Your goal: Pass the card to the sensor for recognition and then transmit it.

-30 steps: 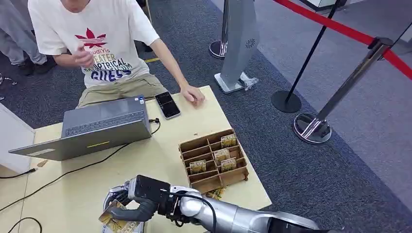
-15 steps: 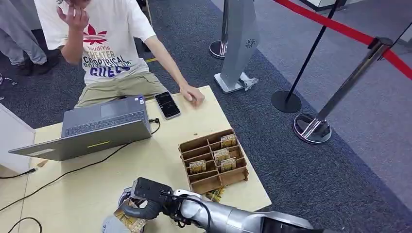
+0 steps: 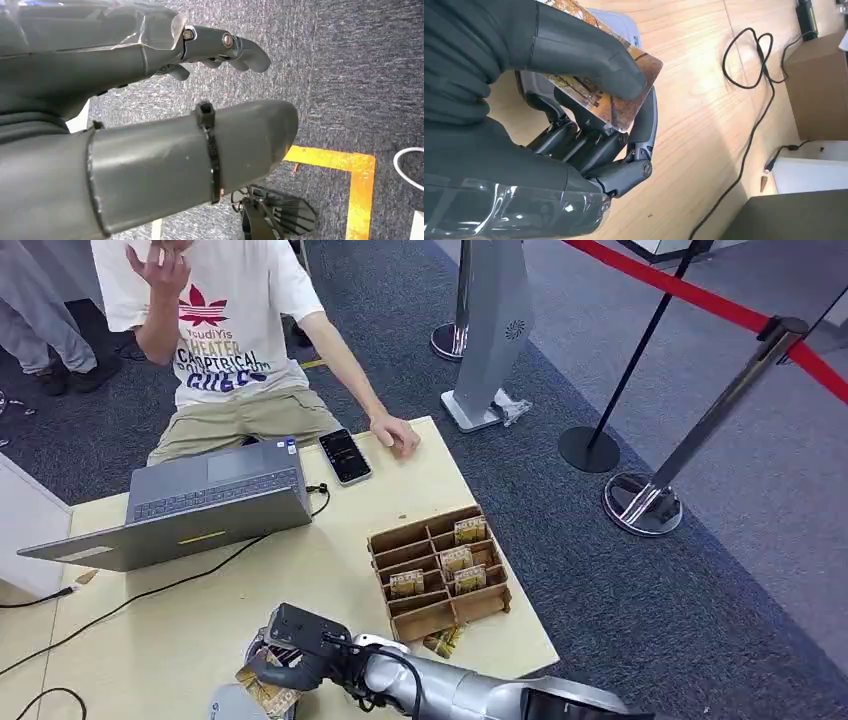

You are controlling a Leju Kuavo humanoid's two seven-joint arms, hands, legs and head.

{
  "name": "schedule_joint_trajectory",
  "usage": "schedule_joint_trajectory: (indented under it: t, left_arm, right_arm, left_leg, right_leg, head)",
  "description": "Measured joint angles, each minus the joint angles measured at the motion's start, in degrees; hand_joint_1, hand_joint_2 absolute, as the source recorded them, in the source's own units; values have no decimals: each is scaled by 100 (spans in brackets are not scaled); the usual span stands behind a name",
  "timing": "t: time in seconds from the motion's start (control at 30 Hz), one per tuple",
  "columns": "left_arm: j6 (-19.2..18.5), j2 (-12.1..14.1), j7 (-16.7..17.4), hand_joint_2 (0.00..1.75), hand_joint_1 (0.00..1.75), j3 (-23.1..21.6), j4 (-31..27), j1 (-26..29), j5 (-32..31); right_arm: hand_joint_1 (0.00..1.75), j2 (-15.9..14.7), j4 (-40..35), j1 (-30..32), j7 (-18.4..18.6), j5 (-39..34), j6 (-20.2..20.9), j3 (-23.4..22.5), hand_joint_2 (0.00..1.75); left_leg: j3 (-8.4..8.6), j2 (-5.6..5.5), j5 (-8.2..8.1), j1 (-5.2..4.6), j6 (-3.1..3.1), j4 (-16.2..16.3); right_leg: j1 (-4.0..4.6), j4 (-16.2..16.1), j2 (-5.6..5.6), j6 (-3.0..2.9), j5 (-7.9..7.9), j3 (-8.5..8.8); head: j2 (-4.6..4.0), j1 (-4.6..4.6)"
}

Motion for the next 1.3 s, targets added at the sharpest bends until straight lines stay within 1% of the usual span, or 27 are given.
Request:
schedule_joint_trajectory:
  t: [0.27, 0.5, 0.8, 1.03, 1.3]
  left_arm:
    - [0, 0, 24, 0, 0, -107, 0, -8, -90]
    - [0, 0, 77, 0, 0, -120, 0, -11, -94]
    - [18, 0, 140, 0, 0, -120, 0, -12, -68]
    - [59, -7, 155, 0, 0, -120, 0, -12, -59]
    - [61, -7, 184, 0, 0, -118, 0, -12, -79]
  right_arm:
    - [175, 243, 219, 4, 39, -26, 13, 0, 175]
    - [175, 474, 361, 13, 105, -9, 138, 35, 175]
    - [175, 638, 560, -25, 142, 9, 205, 114, 175]
    - [175, 741, 877, -212, 144, 0, 15, 116, 175]
    - [175, 769, 1163, -459, 46, -183, -253, 31, 175]
  left_leg:
    - [0, 0, 0, 0, 0, 0]
    - [0, 0, 0, 0, 0, 0]
    - [-1, 0, 0, 0, 0, 0]
    - [0, 0, 0, 0, 0, 0]
    - [0, 0, 0, 0, 0, 0]
  right_leg:
    - [0, 0, 1, 0, 0, -1]
    - [0, 0, 2, 0, 0, -1]
    - [0, 0, 2, 0, 0, -1]
    - [0, 0, 2, 0, 0, -1]
    - [0, 0, 2, 0, 0, -1]
  head:
    - [0, 2]
    - [0, 2]
    - [0, 2]
    - [0, 2]
    - [0, 2]
